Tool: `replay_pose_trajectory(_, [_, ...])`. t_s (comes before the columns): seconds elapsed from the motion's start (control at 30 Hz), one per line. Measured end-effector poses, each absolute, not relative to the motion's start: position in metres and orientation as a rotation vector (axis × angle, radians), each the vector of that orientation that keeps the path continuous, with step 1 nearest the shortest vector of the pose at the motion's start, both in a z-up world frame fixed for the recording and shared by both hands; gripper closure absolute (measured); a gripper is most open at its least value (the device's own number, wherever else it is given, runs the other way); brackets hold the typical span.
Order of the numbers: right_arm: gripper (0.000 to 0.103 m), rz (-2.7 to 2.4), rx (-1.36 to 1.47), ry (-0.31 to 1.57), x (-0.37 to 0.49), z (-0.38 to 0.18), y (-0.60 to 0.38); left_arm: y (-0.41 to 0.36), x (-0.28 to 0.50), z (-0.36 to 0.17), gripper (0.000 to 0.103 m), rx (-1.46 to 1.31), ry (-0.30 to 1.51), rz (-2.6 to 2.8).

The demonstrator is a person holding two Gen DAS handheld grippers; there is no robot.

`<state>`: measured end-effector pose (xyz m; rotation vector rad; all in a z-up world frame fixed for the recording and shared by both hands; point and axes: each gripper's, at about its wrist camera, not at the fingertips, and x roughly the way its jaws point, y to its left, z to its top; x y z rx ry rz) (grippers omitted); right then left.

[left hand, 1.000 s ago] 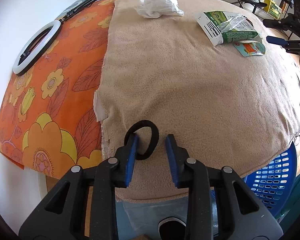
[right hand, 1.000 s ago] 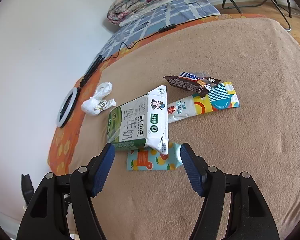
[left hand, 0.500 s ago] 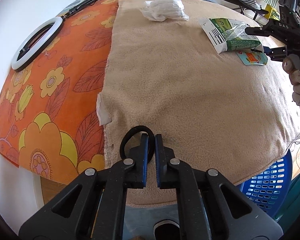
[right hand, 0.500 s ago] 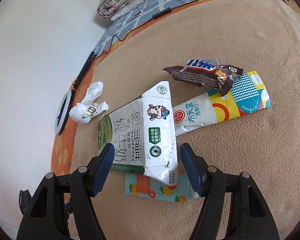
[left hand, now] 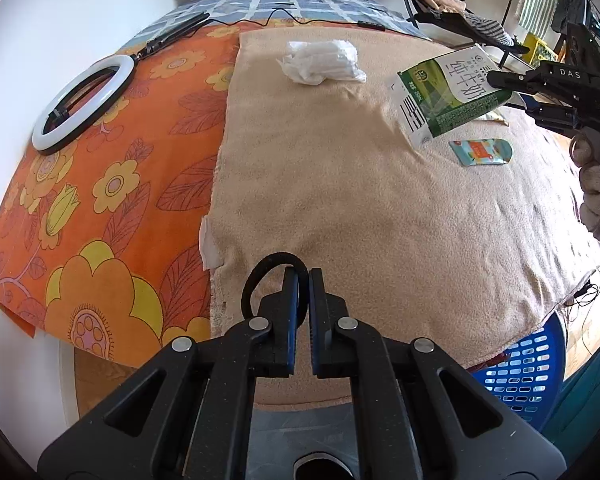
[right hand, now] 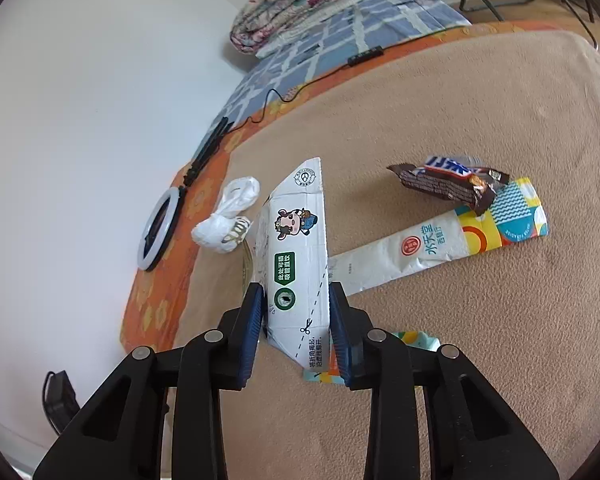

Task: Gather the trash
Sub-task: 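Grasp the black hair tie with the left tool while the right tool lifts the green milk carton, then carry hair tie and milk carton over the blue basket and release both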

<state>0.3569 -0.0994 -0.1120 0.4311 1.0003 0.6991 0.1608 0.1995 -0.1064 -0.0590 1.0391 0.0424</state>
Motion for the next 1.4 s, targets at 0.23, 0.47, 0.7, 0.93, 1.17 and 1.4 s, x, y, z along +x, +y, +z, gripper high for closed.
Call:
replay_pose_trajectory(0.23, [0.074,0.709,0.266,0.857,0.320,-0.065,-0.087,0.190,0.157,-0.087,0.100,-0.082,0.984,0.021])
replay_pose_trajectory(0.47, [0.074,0.722,0.167,0.786,0.280,-0.038,-0.098,0.181,0.152,-0.071,0.100,-0.105,0.937,-0.011])
replay_pose_trajectory(0.7, [0.074,0.726,0.106,0.763,0.239,-0.027,-0.118,0.159,0.143,-0.060,0.100,-0.112,0.906,-0.059])
replay_pose_trajectory(0.93, [0.074,0.726,0.047,0.743,0.192,-0.022,-0.147,0.114,0.131,-0.061,0.100,-0.080,0.907,-0.147])
replay_pose_trajectory(1.17, [0.074,0.709,0.015,0.769,0.150,-0.032,-0.178,0.077,0.117,-0.073,0.100,-0.066,0.934,-0.214])
replay_pose_trajectory(1.4, [0.074,0.700,0.000,0.820,0.117,-0.052,-0.202,0.047,0.102,-0.088,0.100,-0.054,0.977,-0.260])
